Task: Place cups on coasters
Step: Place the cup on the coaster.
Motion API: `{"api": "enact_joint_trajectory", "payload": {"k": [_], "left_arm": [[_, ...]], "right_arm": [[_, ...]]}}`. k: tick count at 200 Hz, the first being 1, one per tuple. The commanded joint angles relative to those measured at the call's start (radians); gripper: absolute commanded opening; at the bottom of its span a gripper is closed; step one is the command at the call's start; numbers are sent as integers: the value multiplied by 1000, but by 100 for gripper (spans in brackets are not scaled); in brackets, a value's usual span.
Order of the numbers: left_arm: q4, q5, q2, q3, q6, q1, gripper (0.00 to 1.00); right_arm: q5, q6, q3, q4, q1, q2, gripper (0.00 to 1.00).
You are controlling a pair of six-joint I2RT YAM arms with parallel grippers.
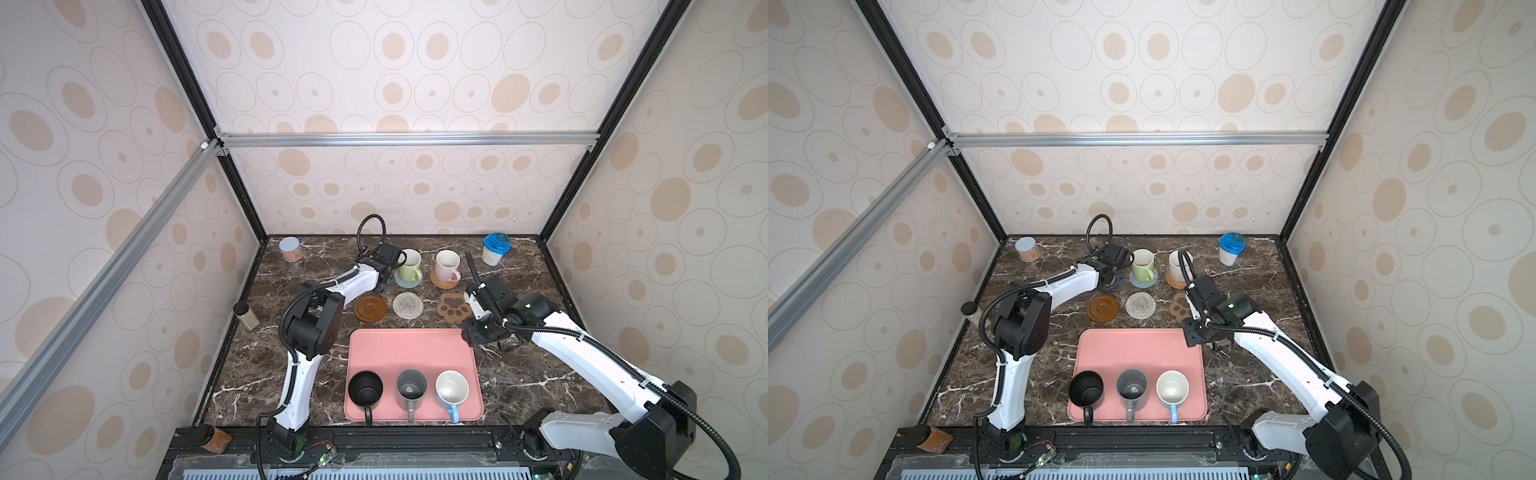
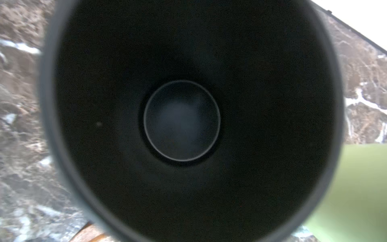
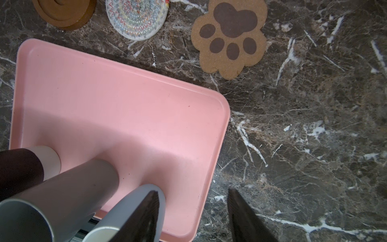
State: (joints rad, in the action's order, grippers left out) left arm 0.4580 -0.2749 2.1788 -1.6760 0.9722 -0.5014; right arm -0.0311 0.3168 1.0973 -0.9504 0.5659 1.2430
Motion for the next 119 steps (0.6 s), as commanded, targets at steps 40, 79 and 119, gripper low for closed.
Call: {"api": "enact_joint_trajectory", "payload": {"k": [40,79,119], "left_arm": [[-49,34,-42,8,-1,-5,41],[-51,43,-45,8,-7,-8,42],[-64,36,-92,45,-4,-9,47]], "right_arm": [[-22,19,18,-32,3,-24,56],[-25,24,23,-36,4,-25,56],[-39,21,31,-53,4,-30,56]]}}
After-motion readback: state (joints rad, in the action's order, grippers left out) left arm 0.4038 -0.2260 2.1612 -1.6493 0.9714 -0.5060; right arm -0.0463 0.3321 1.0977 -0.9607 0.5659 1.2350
